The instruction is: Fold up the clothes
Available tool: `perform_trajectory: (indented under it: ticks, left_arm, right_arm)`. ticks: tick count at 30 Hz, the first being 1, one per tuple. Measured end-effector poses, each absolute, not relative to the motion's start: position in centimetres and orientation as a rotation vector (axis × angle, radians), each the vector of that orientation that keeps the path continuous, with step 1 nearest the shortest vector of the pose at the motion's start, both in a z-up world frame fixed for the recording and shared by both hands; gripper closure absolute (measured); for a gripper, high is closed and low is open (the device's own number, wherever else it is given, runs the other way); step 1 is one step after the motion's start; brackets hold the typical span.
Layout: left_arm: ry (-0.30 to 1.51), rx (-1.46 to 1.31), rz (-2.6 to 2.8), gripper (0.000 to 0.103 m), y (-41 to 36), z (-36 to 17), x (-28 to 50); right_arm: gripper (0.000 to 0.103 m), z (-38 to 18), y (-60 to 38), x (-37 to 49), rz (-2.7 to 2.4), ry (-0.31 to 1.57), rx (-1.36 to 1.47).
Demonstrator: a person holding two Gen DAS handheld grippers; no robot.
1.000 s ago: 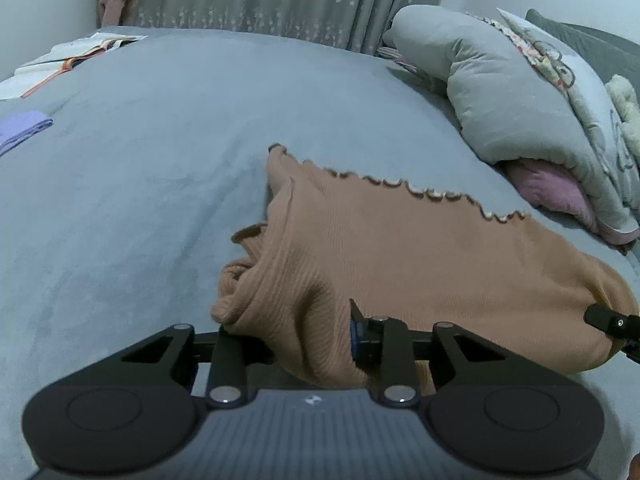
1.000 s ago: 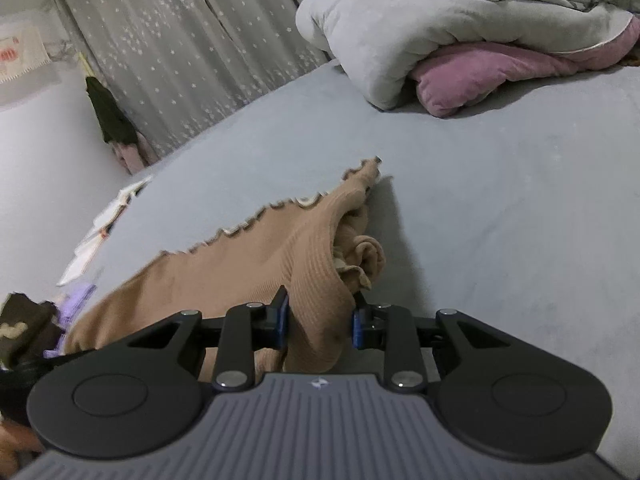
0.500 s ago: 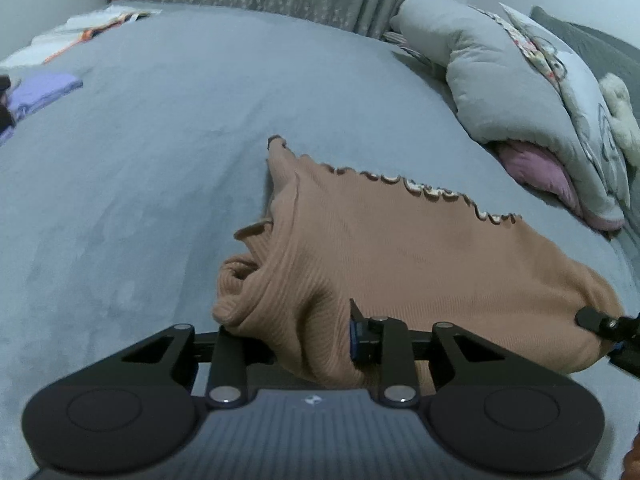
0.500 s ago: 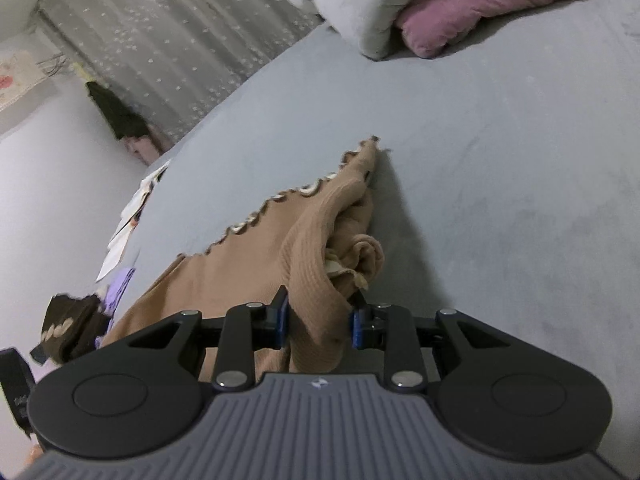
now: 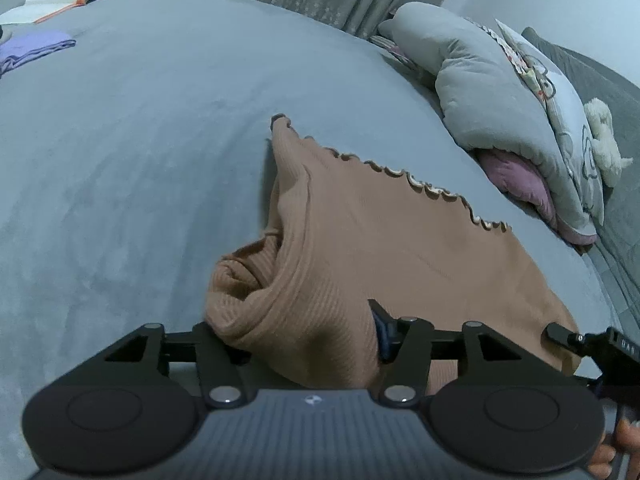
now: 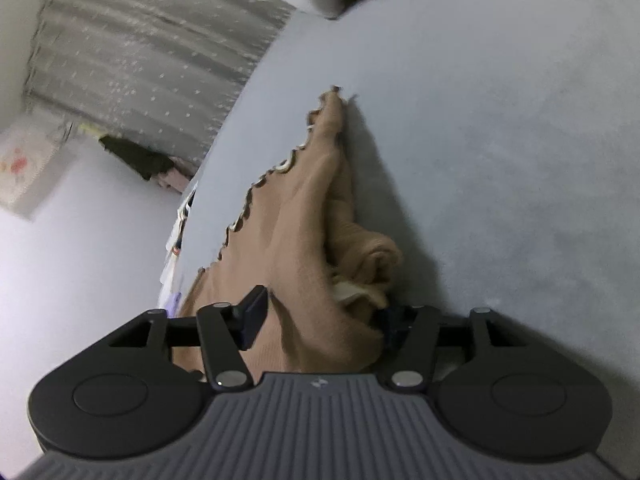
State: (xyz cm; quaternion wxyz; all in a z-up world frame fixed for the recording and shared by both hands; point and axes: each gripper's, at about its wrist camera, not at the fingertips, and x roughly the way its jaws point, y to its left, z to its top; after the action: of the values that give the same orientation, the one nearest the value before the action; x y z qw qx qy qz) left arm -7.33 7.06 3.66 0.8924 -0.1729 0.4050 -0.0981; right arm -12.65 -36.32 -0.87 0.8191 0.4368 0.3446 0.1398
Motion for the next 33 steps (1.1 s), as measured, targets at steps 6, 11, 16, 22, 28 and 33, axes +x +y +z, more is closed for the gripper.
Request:
perform_trajectory:
  ticks: [6, 11, 16, 22, 28, 33]
  left_arm:
    - [0.81, -0.406, -0.204, 0.052, 6.5, 3.1, -7.2]
    - [0.837, -0.482, -0.213, 0.08, 7.3, 3.3, -6.5]
    - [0.803, -0.591, -0.219, 0.083, 9.0, 6.6, -6.0]
    - [0.736, -0.683, -0.248, 0.083, 10.5, 12.5, -6.9]
    - [0.767, -0.716, -0.242, 0.083, 10.7, 14.3, -7.3]
    - [0.844, -0.662, -0.246, 0.083, 4.8, 15.9, -4.6]
  right_arm:
    - [0.031, -0.1, -35.0, -11.8, 0.29, 0.728, 0.858]
    - [0.072, 0.4, -35.5, -11.3, 0.251, 0.737, 0.873]
    - [0.073, 5.5, -34.0, -12.7, 0.305, 0.603, 0.69]
    - [0.073, 11.9, -34.2, -15.1, 0.4, 0.48, 0.648]
    - [0.073, 11.1, -36.6, -15.1, 0.447, 0.571, 0.852]
    - [0.073, 10.8, -39.9, -15.7, 0.412, 0.559, 0.942]
